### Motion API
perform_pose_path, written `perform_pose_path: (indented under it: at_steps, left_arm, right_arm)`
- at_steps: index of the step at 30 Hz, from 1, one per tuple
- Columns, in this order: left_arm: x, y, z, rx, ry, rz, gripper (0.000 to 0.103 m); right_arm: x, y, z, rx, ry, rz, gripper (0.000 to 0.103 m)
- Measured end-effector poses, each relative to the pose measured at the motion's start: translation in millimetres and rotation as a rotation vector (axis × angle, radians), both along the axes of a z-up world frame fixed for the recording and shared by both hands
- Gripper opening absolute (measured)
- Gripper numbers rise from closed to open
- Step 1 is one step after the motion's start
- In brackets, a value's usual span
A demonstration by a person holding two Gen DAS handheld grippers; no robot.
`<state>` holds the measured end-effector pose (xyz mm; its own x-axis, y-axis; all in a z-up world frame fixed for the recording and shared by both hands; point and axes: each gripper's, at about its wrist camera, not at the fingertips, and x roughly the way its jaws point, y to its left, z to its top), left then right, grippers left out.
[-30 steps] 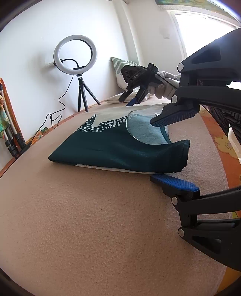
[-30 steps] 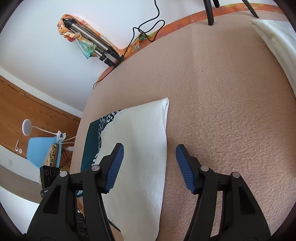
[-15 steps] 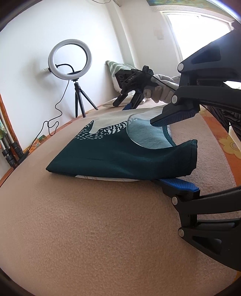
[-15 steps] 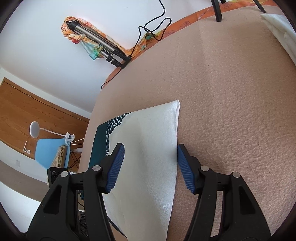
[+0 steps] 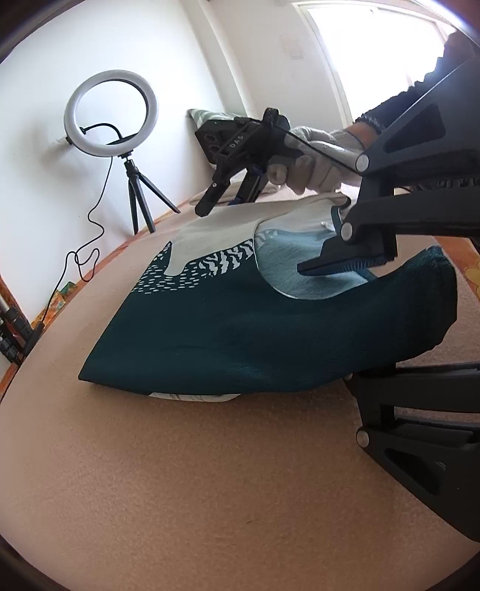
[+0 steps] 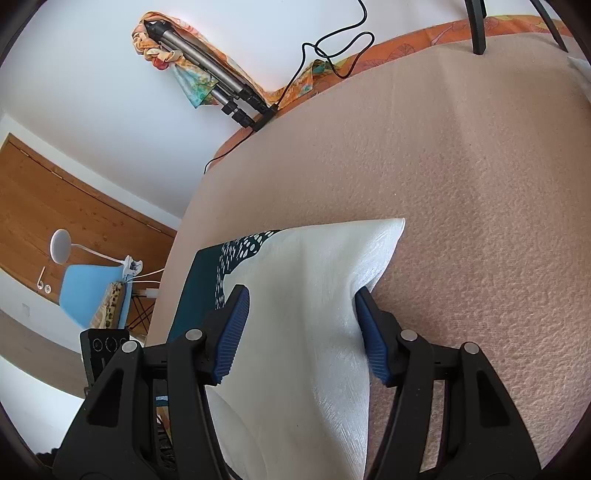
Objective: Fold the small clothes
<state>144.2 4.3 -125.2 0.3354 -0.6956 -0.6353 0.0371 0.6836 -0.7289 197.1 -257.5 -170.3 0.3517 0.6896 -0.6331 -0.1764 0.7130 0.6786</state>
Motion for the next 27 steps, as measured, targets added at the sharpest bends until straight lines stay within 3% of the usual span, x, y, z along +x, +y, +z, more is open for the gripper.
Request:
perform_pose_path:
  at_steps: [2, 4, 7, 9, 13, 20, 27]
  left_arm:
    - [-1.3, -3.9, 2.0, 0.049, -0.027, -0.014, 0.015]
    - [-3.9, -10.8, 6.2, 0.12, -0.065, -0.037, 0.014]
    - [-8.1, -25.1, 14.0, 0.256, -0.139, -0.087, 0.012]
    - [-11.8, -34.4, 18.2, 0.332, -0.183, -0.114, 0.012]
    - [-17.0, -45.4, 22.1, 0.43, -0.245, -0.15, 0.012]
    - [-19.2, -46.2, 23.8, 0.455, -0.282, -0.158, 0.01]
    - [-20.9, -55.8, 32.2, 0.405, -0.3, -0.144, 0.008]
  right_arm:
    - [0.1, 2.7, 1.3, -0.02, -0.006, -0.006, 0.061]
    - [-0.2, 7.8, 1.9, -0.039, -0.011, 0.001, 0.054]
    - [-1.1, 18.1, 0.4, -0.071, -0.008, 0.008, 0.036]
    - [-1.9, 26.9, 1.5, -0.126, -0.01, 0.02, 0.014]
    - [-8.4, 46.3, 10.0, -0.237, -0.061, 0.04, 0.009]
    - [-19.7, 72.1, 29.7, -0.364, -0.157, 0.078, 0.007]
    - [-29.5, 69.8, 50.1, -0.388, -0.216, 0.079, 0.006]
